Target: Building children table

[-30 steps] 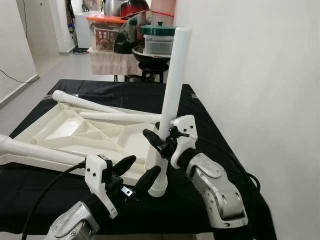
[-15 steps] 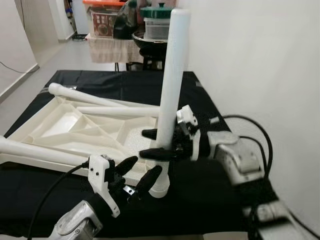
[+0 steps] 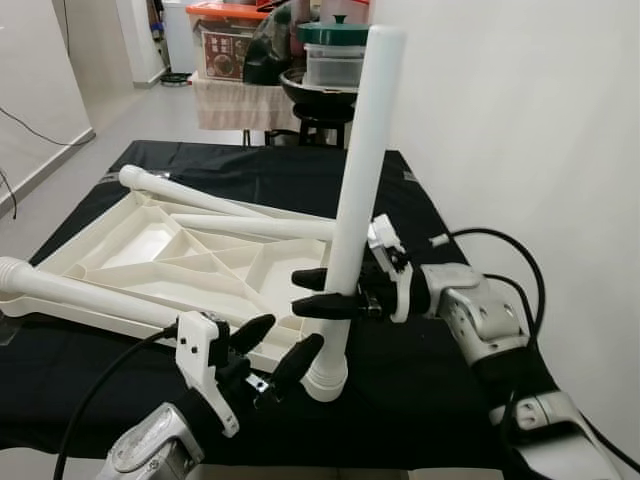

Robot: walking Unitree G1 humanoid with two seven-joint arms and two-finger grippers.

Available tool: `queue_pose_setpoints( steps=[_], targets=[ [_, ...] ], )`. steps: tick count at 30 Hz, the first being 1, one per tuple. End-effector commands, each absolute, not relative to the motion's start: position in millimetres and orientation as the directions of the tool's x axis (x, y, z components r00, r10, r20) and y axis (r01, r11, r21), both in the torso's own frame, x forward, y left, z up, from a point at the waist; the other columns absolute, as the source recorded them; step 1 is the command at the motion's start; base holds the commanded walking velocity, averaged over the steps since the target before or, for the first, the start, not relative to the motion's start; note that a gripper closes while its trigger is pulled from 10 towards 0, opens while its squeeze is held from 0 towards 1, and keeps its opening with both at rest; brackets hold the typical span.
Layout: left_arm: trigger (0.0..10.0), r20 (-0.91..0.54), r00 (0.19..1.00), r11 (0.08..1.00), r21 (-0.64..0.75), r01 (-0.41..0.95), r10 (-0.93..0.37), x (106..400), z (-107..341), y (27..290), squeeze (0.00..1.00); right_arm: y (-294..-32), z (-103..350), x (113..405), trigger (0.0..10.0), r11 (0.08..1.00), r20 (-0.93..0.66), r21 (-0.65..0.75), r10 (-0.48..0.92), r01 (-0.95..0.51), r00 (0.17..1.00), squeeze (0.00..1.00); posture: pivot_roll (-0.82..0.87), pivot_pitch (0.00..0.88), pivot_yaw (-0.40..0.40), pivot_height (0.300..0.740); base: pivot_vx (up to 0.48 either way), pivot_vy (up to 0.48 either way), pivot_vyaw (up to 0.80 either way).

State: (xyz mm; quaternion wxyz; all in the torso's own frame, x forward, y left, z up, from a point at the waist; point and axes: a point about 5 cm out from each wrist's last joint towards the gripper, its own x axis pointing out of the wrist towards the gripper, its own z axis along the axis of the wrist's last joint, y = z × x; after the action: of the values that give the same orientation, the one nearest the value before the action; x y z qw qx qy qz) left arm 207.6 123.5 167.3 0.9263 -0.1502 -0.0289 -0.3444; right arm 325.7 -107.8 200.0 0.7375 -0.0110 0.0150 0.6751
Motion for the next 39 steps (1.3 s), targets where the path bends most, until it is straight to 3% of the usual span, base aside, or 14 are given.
queue_pose_setpoints(
  steps=[1,5,6,7,16,17,21,22,23,24,30,31,32,39],
  targets=[
    [10.0,0.159,0.755,0.708,-0.269,0.653,-0.636,205.6,166.6,121.4,0.0,-115.6,195.5,326.2,0.0,0.137,-0.066,0.003,0.988,-0.991,0.136,0.0,-0.02,0.0,-0.095,0.74,0.0,0.0,0.0],
    [10.0,0.16,0.756,0.709,-0.267,0.653,-0.635,204.5,167.6,122.8,0.0,-102.1,171.5,314.0,0.0,0.417,-0.05,0.086,0.909,-0.905,0.414,0.0,-0.02,0.0,-0.104,0.74,0.0,0.0,0.0],
    [10.0,0.161,0.755,0.709,-0.265,0.653,-0.635,204.4,169.1,123.6,0.0,-89.0,152.8,303.2,0.0,0.699,-0.069,0.141,0.713,-0.701,0.698,0.0,-0.02,0.0,-0.111,0.74,0.0,0.0,0.0],
    [10.0,0.159,0.754,0.71,-0.261,0.654,-0.637,203.8,169.3,124.0,0.0,-73.0,147.6,289.1,0.0,0.767,-0.105,0.06,0.641,-0.638,0.76,0.0,-0.04,0.0,-0.084,0.74,0.0,0.0,0.0],
    [10.0,0.146,0.721,0.679,-0.255,0.689,-0.677,202.9,168.7,120.4,0.0,-75.7,142.7,297.2,0.0,0.829,-0.144,0.103,0.559,-0.549,0.817,0.0,-0.02,0.0,-0.095,0.74,0.0,0.0,0.0],
    [10.0,0.145,0.722,0.68,-0.255,0.688,-0.676,202.0,168.3,120.4,0.0,-73.7,147.1,299.5,8.4,0.821,-0.126,0.066,0.57,-0.566,0.812,0.0,-0.02,0.0,-0.097,0.74,0.0,0.0,0.0],
    [10.0,0.143,0.727,0.685,-0.254,0.682,-0.671,201.5,167.6,120.0,0.0,-77.8,159.2,308.9,10.0,0.829,-0.082,0.035,0.558,-0.558,0.825,0.0,-0.01,0.0,-0.098,0.74,0.0,0.0,0.0],
    [10.0,0.142,0.729,0.687,-0.254,0.681,-0.669,201.8,167.5,119.9,0.0,-83.0,162.6,315.2,10.0,0.828,-0.069,0.037,0.561,-0.56,0.825,0.37,-0.01,0.0,-0.099,0.74,0.0,0.0,0.0],
    [10.0,0.142,0.729,0.687,-0.254,0.681,-0.669,201.8,167.5,119.9,0.0,-83.0,162.6,315.2,10.0,0.828,-0.069,0.037,0.561,-0.56,0.825,0.37,-0.01,0.0,-0.099,0.74,0.0,0.0,0.0],
    [10.0,0.142,0.731,0.689,-0.254,0.678,-0.667,201.8,167.3,120.3,0.0,-88.3,167.9,321.8,10.0,0.829,-0.053,0.045,0.559,-0.558,0.827,1.0,-0.01,0.0,-0.098,0.74,0.0,0.0,0.0],
    [10.0,0.121,0.748,0.718,-0.219,0.661,-0.652,196.8,165.1,121.6,0.0,-100.2,186.8,337.3,10.0,0.731,0.011,0.058,0.68,-0.68,0.733,1.0,0.0,0.0,-0.09,0.74,0.0,0.0,0.0],
    [10.0,0.116,0.759,0.732,-0.205,0.65,-0.641,195.2,164.6,122.1,0.0,-104.6,191.5,339.1,10.0,0.665,0.029,0.061,0.744,-0.744,0.667,0.11,0.0,0.0,-0.089,0.74,0.0,0.0,0.0],
    [10.0,0.119,0.769,0.744,-0.198,0.639,-0.629,193.1,164.2,122.6,0.0,-110.6,193.6,339.2,10.0,0.584,0.034,0.053,0.809,-0.81,0.586,0.0,0.01,0.0,-0.09,0.74,0.0,0.0,0.0],
    [10.0,0.112,0.793,0.769,-0.195,0.608,-0.599,184.1,158.6,124.5,0.0,-128.5,190.0,338.5,10.0,0.375,-0.021,0.042,0.927,-0.926,0.374,0.0,0.02,0.0,-0.094,0.74,0.0,0.0,0.0]
  ],
)
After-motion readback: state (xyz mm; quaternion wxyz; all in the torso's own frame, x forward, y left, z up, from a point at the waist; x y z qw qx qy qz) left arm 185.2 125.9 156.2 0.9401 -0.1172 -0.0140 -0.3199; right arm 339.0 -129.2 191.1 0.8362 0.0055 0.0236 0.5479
